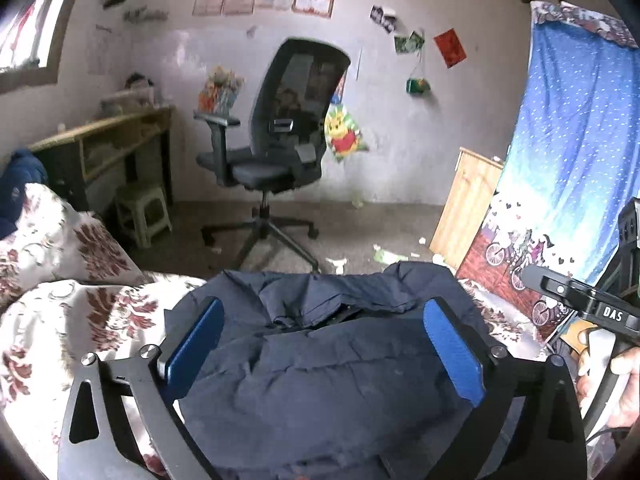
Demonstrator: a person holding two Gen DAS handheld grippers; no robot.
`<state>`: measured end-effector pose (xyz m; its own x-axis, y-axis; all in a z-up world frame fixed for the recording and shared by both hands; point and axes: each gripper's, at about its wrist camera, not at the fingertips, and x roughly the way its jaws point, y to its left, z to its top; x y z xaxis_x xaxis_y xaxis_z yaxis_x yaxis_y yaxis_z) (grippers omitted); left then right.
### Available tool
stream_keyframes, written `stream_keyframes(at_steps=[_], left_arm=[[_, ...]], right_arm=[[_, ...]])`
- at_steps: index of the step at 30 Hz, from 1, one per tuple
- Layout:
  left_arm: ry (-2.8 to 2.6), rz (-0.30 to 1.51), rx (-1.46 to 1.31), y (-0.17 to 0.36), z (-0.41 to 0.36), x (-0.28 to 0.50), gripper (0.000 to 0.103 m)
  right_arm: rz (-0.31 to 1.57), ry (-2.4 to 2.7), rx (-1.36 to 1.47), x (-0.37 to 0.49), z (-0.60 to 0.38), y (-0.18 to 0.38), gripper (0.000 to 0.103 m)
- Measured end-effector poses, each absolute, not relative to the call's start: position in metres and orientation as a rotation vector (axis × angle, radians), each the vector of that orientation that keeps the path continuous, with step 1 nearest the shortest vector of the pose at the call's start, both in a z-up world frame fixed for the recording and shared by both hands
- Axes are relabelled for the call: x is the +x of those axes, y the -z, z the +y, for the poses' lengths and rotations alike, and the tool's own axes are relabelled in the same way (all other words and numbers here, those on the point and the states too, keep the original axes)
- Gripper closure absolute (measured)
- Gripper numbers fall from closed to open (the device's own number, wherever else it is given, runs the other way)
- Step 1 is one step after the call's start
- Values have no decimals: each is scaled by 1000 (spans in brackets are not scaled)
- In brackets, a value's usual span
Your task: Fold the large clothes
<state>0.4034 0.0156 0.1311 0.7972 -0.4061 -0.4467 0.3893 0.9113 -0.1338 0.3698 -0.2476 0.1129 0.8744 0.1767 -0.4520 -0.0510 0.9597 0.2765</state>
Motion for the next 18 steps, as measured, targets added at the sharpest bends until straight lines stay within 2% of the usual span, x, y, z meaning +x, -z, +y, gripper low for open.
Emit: stream_keyframes(at_steps=[9, 18], left_arm=[[412, 418, 18, -170, 36, 321, 3], [460, 419, 73, -153, 39, 261, 3]], right_arm=[[448, -88, 223, 265, -233, -147, 3], [508, -42, 138, 193, -221, -155, 1]])
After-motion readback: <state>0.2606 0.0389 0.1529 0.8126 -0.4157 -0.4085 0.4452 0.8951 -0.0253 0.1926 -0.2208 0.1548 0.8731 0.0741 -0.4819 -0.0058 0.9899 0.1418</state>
